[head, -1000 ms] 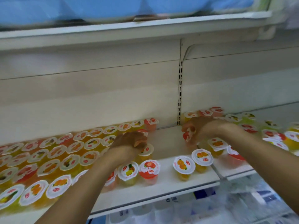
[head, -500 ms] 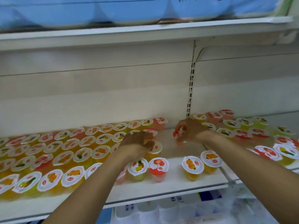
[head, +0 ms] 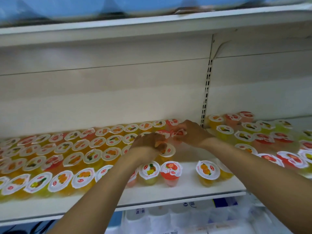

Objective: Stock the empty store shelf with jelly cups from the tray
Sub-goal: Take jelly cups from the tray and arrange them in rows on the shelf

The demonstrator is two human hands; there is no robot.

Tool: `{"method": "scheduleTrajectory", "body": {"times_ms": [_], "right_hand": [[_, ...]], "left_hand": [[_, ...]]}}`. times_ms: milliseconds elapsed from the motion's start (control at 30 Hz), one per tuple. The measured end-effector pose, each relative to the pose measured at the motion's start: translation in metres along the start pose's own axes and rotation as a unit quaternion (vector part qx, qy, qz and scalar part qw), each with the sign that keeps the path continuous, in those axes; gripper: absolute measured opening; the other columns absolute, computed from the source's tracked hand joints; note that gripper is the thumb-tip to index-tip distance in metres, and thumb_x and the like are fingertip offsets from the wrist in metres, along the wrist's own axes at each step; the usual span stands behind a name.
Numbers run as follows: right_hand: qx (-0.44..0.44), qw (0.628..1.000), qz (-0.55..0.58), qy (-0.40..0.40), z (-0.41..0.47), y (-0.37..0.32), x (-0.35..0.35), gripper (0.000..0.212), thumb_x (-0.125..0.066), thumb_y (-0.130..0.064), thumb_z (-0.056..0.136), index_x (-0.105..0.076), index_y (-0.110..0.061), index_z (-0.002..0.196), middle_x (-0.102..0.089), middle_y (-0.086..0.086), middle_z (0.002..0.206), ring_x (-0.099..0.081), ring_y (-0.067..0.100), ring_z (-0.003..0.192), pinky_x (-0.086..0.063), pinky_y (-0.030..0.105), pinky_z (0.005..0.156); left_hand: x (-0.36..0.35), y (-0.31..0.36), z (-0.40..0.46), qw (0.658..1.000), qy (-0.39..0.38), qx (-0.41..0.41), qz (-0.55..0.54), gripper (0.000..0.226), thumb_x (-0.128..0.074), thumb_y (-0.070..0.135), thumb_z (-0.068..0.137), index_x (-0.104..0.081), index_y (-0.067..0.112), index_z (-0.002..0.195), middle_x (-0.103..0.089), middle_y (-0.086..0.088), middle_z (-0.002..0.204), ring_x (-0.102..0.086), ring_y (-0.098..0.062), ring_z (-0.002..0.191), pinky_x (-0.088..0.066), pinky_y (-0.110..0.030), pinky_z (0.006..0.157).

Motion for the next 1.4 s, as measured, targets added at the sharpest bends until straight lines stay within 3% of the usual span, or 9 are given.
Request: {"method": "scheduleTrajectory", "body": {"times_ms": [100,233,433,533,667,1033,1167,1267,1400], "right_hand": [[-0.022,1.000,-0.018,0.003,-0.027,-0.002,0.015,0.035,-0.068,-0.037,0.086,-0.064,-0.034,0.120,-0.054,-0.011,0.119,-0.051,0.008,0.111,-0.038,0.021,0.091],[0.012,0.998,-0.010,-0.053,-0.077,-0.007,0.026,0.034,-0.064,-0.057,0.081,-0.063,-0.046,0.114,-0.050,-0.022,0.129,-0.045,0.000,0.121,-0.033,0.015,0.092],[0.012,0.976,-0.167,-0.137,-0.129,-0.001,0.019,0.072,-0.077,-0.054,0.068,-0.048,-0.047,0.133,-0.040,-0.020,0.135,-0.028,0.004,0.129,-0.029,0.030,0.109],[0.012,0.966,-0.236,-0.103,-0.131,-0.001,0.016,0.064,-0.074,-0.040,0.075,-0.047,-0.046,0.133,-0.051,-0.014,0.129,-0.040,0.011,0.122,-0.038,0.031,0.099],[0.012,0.975,-0.217,-0.050,-0.117,-0.003,0.009,0.054,-0.071,-0.034,0.076,-0.052,-0.041,0.126,-0.060,-0.009,0.119,-0.052,0.015,0.110,-0.048,0.036,0.088],[-0.019,0.980,-0.195,0.038,-0.063,-0.003,-0.009,0.038,-0.067,-0.041,0.080,-0.055,-0.029,0.113,-0.061,0.003,0.114,-0.055,0.023,0.102,-0.045,0.031,0.078],[-0.004,0.975,-0.217,0.046,-0.072,-0.010,-0.006,0.043,-0.062,-0.046,0.083,-0.054,-0.032,0.123,-0.058,0.000,0.129,-0.052,0.022,0.114,-0.043,0.032,0.090],[0.000,0.971,-0.216,0.097,-0.102,-0.012,0.008,0.052,-0.058,-0.047,0.088,-0.045,-0.037,0.137,-0.037,-0.004,0.150,-0.035,0.023,0.135,-0.028,0.037,0.107],[-0.036,0.950,-0.249,0.186,-0.151,0.011,0.026,0.053,-0.056,-0.046,0.090,-0.045,-0.033,0.140,-0.037,0.001,0.150,-0.031,0.026,0.136,-0.026,0.042,0.107]], "left_hand": [[0.000,0.005,-0.015,0.999,0.023,-0.027,-0.012,0.041,-0.040,0.043,0.100,-0.043,0.038,0.141,-0.036,0.013,0.152,-0.033,-0.017,0.138,-0.021,-0.036,0.116],[-0.008,0.009,-0.039,0.991,0.064,-0.098,-0.062,0.042,-0.039,0.051,0.096,-0.056,0.036,0.131,-0.050,0.016,0.141,-0.048,-0.012,0.128,-0.036,-0.040,0.109],[-0.013,0.009,-0.053,0.990,0.064,-0.119,-0.032,0.050,-0.034,0.057,0.092,-0.052,0.038,0.134,-0.043,0.019,0.146,-0.038,-0.007,0.135,-0.025,-0.047,0.114],[-0.015,0.009,-0.051,0.993,0.049,-0.105,-0.024,0.042,-0.040,0.050,0.098,-0.049,0.038,0.137,-0.039,0.018,0.149,-0.036,-0.008,0.137,-0.021,-0.047,0.115],[-0.020,0.008,-0.050,0.995,0.031,-0.092,-0.009,0.044,-0.039,0.050,0.098,-0.045,0.038,0.140,-0.035,0.018,0.152,-0.034,-0.009,0.138,-0.018,-0.048,0.117],[-0.018,0.011,-0.051,0.996,0.038,-0.075,0.004,0.042,-0.041,0.048,0.098,-0.049,0.035,0.137,-0.038,0.016,0.151,-0.038,-0.011,0.136,-0.016,-0.047,0.117],[-0.018,0.011,-0.053,0.995,0.054,-0.077,0.013,0.043,-0.040,0.049,0.098,-0.047,0.036,0.138,-0.038,0.015,0.151,-0.035,-0.010,0.137,-0.013,-0.047,0.118],[-0.018,0.019,-0.067,0.988,0.113,-0.100,-0.023,0.042,-0.038,0.049,0.098,-0.047,0.037,0.138,-0.039,0.014,0.150,-0.033,-0.008,0.138,-0.011,-0.043,0.119],[-0.025,0.035,-0.092,0.976,0.165,-0.142,-0.022,0.042,-0.041,0.051,0.097,-0.047,0.039,0.137,-0.039,0.017,0.149,-0.029,-0.006,0.139,-0.005,-0.039,0.120]]}}
Point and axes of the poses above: each hand's wrist, its own z-axis towards the middle knuckle, its own x-axis out of the back of the hand, y = z × x, the point moved 8 cm from there along z, towards the middle knuckle
